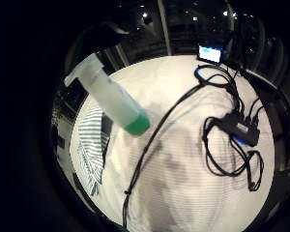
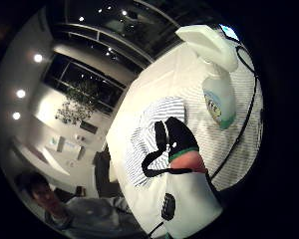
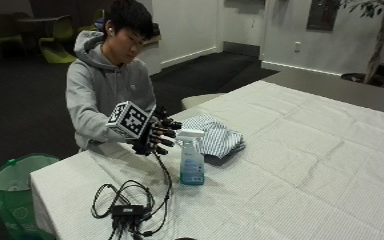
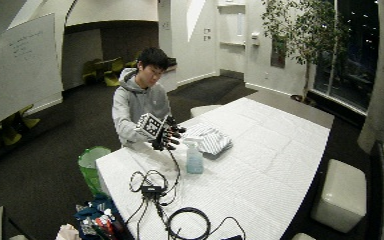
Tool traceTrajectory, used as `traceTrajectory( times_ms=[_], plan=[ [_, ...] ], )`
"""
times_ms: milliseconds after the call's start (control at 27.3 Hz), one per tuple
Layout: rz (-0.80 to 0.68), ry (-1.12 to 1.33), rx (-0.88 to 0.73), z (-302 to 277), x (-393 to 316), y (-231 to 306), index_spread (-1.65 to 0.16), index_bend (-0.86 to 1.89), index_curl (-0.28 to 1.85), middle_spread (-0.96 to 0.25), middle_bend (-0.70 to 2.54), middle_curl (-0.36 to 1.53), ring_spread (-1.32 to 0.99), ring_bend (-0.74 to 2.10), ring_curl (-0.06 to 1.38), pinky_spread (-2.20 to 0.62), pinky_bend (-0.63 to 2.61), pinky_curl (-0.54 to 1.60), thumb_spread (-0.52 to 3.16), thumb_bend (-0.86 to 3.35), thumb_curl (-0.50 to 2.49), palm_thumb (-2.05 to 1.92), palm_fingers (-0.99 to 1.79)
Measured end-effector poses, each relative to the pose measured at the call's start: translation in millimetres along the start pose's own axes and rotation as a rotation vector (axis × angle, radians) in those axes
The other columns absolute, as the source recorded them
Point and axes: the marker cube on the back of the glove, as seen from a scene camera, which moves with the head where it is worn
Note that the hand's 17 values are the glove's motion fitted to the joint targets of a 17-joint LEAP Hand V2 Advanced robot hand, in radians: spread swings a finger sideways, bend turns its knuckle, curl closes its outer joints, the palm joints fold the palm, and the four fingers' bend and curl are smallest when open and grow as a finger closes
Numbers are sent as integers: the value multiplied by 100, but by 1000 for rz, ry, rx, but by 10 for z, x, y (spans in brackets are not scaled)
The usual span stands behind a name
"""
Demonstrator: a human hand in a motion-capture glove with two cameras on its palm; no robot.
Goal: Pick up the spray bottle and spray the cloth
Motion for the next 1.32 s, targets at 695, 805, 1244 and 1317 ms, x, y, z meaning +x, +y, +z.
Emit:
traceTrajectory(
  times_ms=[695,805,1244,1317],
  plan=[
    [199,-452,65,566,176,-353,-31,13,14,-3,29,37,1,48,33,21,64,35,97,-2,42,75,20],
    [246,-532,74,643,161,-408,-30,14,15,-4,30,37,0,48,33,21,61,34,96,-2,42,77,22],
    [369,-599,131,857,60,-622,-23,34,28,-5,44,41,-7,49,31,10,31,25,90,0,45,87,100],
    [383,-596,132,871,49,-671,-23,35,31,-7,48,43,-8,50,33,7,26,25,87,0,47,91,111]
  ],
)
